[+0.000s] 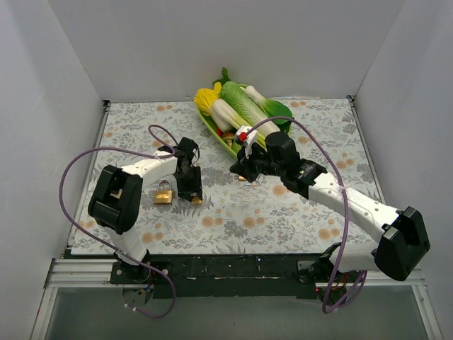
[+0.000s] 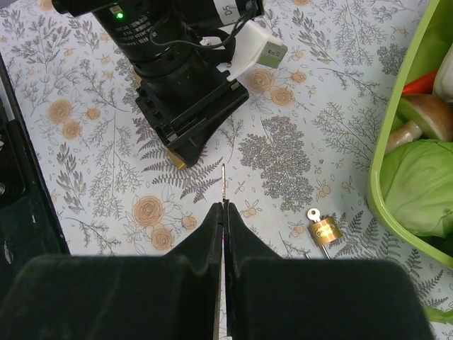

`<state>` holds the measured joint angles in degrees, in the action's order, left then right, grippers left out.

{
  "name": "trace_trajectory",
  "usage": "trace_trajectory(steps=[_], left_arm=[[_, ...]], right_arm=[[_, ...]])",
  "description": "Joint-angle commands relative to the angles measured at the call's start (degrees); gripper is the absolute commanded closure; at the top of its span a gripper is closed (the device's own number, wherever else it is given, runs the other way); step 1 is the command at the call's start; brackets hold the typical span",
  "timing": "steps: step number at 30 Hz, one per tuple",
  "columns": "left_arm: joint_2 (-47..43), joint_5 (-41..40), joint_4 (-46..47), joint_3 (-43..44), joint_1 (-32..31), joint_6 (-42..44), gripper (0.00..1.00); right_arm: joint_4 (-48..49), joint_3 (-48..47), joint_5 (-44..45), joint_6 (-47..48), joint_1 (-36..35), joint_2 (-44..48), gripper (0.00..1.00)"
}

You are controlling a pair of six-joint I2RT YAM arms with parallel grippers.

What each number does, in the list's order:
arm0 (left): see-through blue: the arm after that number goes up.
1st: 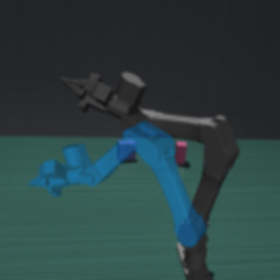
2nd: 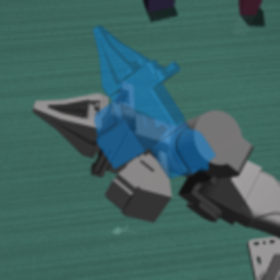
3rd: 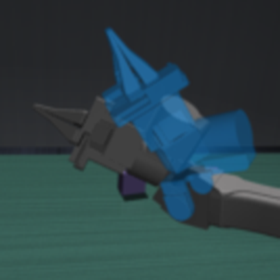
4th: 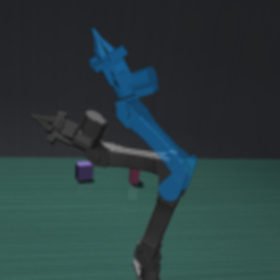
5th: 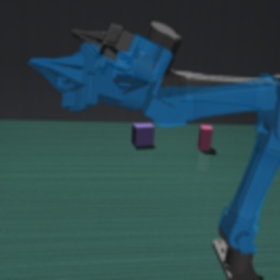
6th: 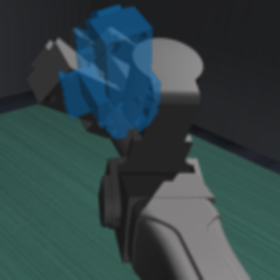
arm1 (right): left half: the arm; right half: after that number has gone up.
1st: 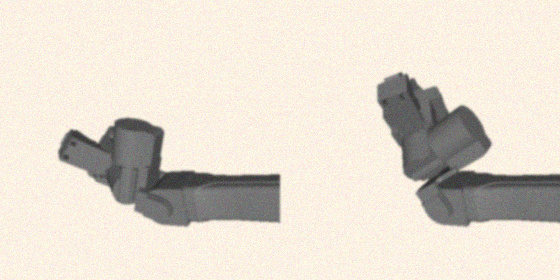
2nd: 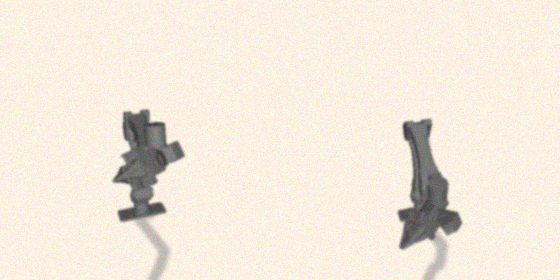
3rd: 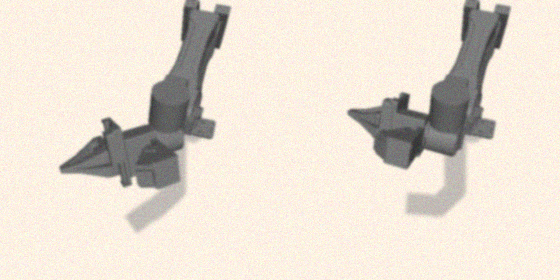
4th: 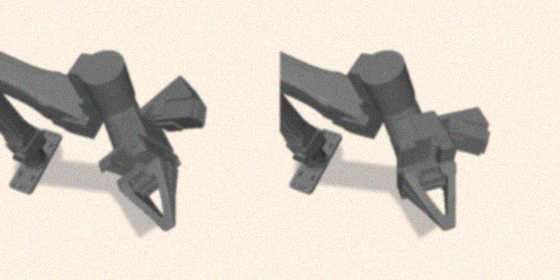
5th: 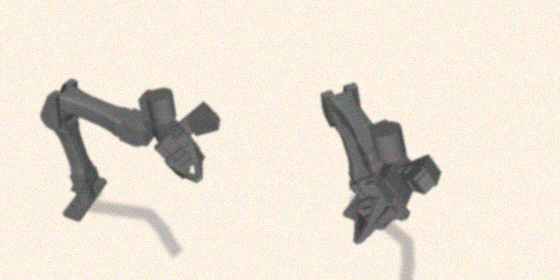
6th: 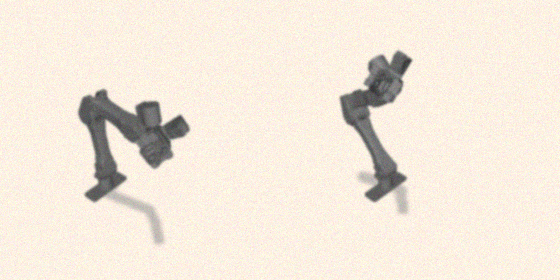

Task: Lock with the key
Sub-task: Place the lock at the center of the board.

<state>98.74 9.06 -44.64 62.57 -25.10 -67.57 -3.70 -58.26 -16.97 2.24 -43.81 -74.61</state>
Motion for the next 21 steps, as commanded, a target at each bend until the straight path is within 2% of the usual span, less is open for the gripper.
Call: trace_trajectory(steps=[1, 3, 10, 13, 14, 20, 21], left_arm=[[1.0, -1.6, 1.1, 3.9, -0.8, -0.5, 0.94], [2.2, -1.6, 1.0, 4.7, -1.2, -0.4, 0.92], [5.1, -3.1, 0.2, 4.6, -1.9, 0.1, 0.77], [5.7, -3.1, 0.1, 4.6, -2.0, -0.1, 0.65], [5.7, -2.7, 0.1, 4.9, -2.0, 0.0, 0.54], [5.0, -2.5, -0.8, 6.2, -2.0, 0.7, 0.38], [4.7, -2.3, -1.1, 6.9, -2.0, 0.9, 0.32]], right_arm=[[1.8, 0.2, 0.2, 1.8, 0.2, 2.4, 0.99], [1.6, 0.5, -0.1, 2.0, 0.3, 2.5, 0.99], [1.2, 0.5, 0.0, 3.3, 0.3, 2.4, 0.99], [1.2, 0.4, -0.2, 3.5, 0.3, 2.3, 0.99], [1.2, 0.4, -0.3, 3.5, 0.3, 2.2, 0.99], [0.5, 0.4, -0.3, 4.1, 0.4, 2.1, 0.99], [0.0, 0.3, -0.3, 4.3, 0.5, 1.9, 0.99]])
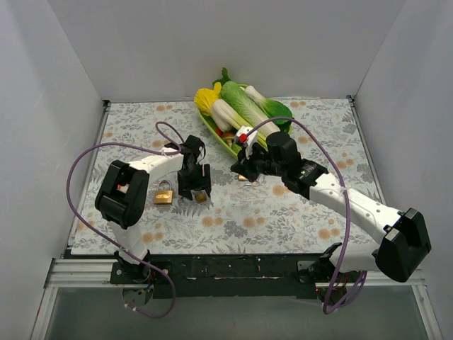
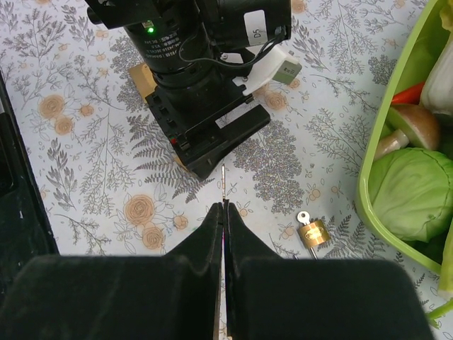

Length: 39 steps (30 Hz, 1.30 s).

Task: Lock with the key
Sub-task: Place the lock at the center of the board, then place the key at the center of the board.

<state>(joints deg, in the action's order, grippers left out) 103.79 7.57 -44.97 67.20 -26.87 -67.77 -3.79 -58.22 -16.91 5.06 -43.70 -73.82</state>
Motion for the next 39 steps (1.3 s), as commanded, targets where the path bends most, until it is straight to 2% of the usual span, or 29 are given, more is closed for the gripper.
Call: trace_trajectory(steps=[1, 5, 7, 10, 12, 13, 14, 17, 20, 25, 28, 39], left_arm=[[-0.5, -0.6, -1.4, 2.8, -0.1, 1.8, 0.31], [-3.5, 0.3, -2.9, 7.0, 0.7, 4.0, 0.28], [-6.1, 2.1, -3.2, 8.9, 2.0, 5.2, 0.24], [-9.3, 7.7, -3.3, 11.1, 8.4, 6.4, 0.18], [-10.5, 10.9, -3.9, 12.8, 15.2, 7.9, 0.13], [-11.0, 14.6, -4.5, 13.7, 17.3, 9.0, 0.12], [-11.1, 16.2, -5.2, 16.6, 20.9, 9.8, 0.07], [-10.7, 23.7, -8.4, 23.1, 26.8, 13.4, 0.02], [-9.9, 27.5, -12.2, 27.1, 32.7, 15.2, 0.02], [-11.3, 31.0, -16.6, 24.9, 41.1, 14.8, 0.02], [-13.5, 30.4, -16.7, 23.5, 42.8, 15.1, 0.02], [-17.0, 29.9, -13.5, 20.7, 43.0, 12.5, 0.02]], right_arm=[[-0.7, -0.1, -1.0, 2.1, 0.6, 1.2, 0.99], [-2.5, -0.4, -3.6, 4.5, 1.6, 1.0, 0.99], [-2.7, -0.2, -5.2, 5.0, 2.0, 0.6, 0.99], [-2.5, 0.1, -8.7, 5.9, 2.0, -1.1, 0.99], [-2.7, 0.2, -10.2, 6.9, 2.0, -3.4, 0.99], [-2.8, 0.2, -11.5, 7.1, 2.0, -4.5, 0.99], [-3.0, 0.0, -11.7, 7.4, 1.9, -6.8, 0.99], [-3.6, -1.2, -12.3, 8.4, 1.4, -11.1, 0.99], [-2.0, -2.3, -11.0, 7.5, 0.2, -15.3, 0.99], [1.6, -4.6, -6.7, 1.2, -1.7, -21.9, 0.99], [3.3, -5.0, -5.0, -0.9, -2.6, -24.9, 0.99], [6.9, -6.6, -2.6, -2.5, -4.1, -32.0, 0.99]])
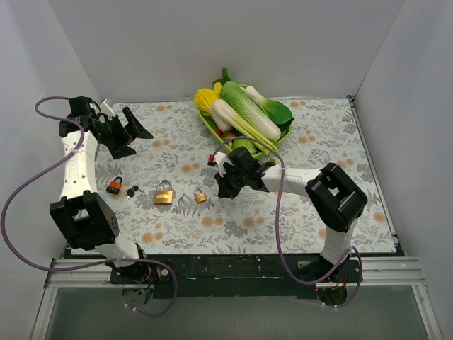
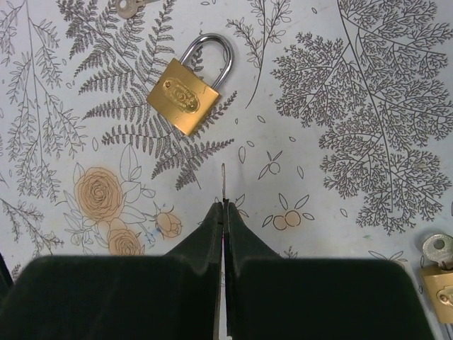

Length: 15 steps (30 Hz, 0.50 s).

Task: Lock with the key
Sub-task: Place the key at the center of the board.

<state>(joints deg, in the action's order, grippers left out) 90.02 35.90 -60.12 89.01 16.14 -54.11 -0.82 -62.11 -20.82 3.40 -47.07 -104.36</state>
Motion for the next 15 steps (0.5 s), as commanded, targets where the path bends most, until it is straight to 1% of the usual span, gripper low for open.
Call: trace_trajectory(steps=[1, 15], left_arm=[[-3.1, 1.9, 1.7, -1.2, 0.0, -1.3, 0.02], [-2.5, 2.7, 2.5, -1.1, -0.1, -1.9, 0.02]], right_arm=[[4.1, -2.8, 1.5, -0.7, -0.8, -1.7, 0.99], [6.4, -2.0, 0.4, 2.0, -4.0, -3.3, 0.99]])
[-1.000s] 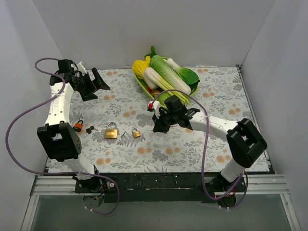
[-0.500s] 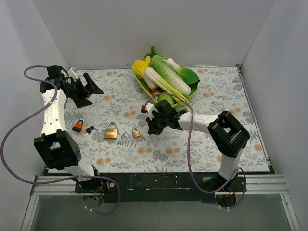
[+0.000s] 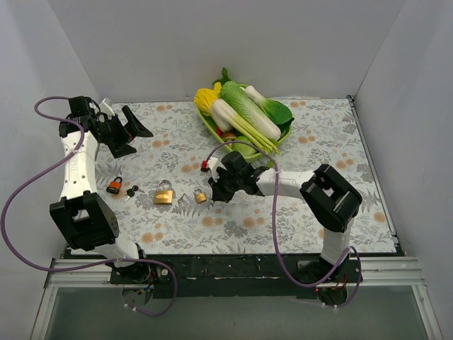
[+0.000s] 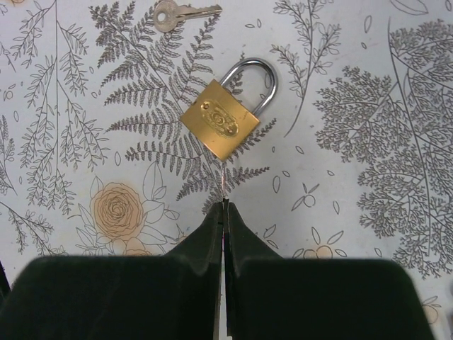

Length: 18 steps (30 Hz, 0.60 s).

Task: Lock with the key
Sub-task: Place the key at the center of the board.

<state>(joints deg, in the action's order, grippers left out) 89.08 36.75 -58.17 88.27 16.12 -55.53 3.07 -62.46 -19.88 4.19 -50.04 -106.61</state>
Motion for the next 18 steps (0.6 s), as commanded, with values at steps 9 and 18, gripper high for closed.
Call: trace_trajectory(steps=[9, 18], left_arm=[[-2.1, 2.5, 0.9, -1.3, 0.0, -0.8, 0.02], [-2.2, 2.5, 1.7, -2.0, 0.0, -1.3, 0.02]], right_arm=[[2.7, -1.5, 0.6, 0.7, -1.6, -1.7, 0.99], [2.9, 0.8, 8.9, -3.7, -1.6, 1.3, 0.99]])
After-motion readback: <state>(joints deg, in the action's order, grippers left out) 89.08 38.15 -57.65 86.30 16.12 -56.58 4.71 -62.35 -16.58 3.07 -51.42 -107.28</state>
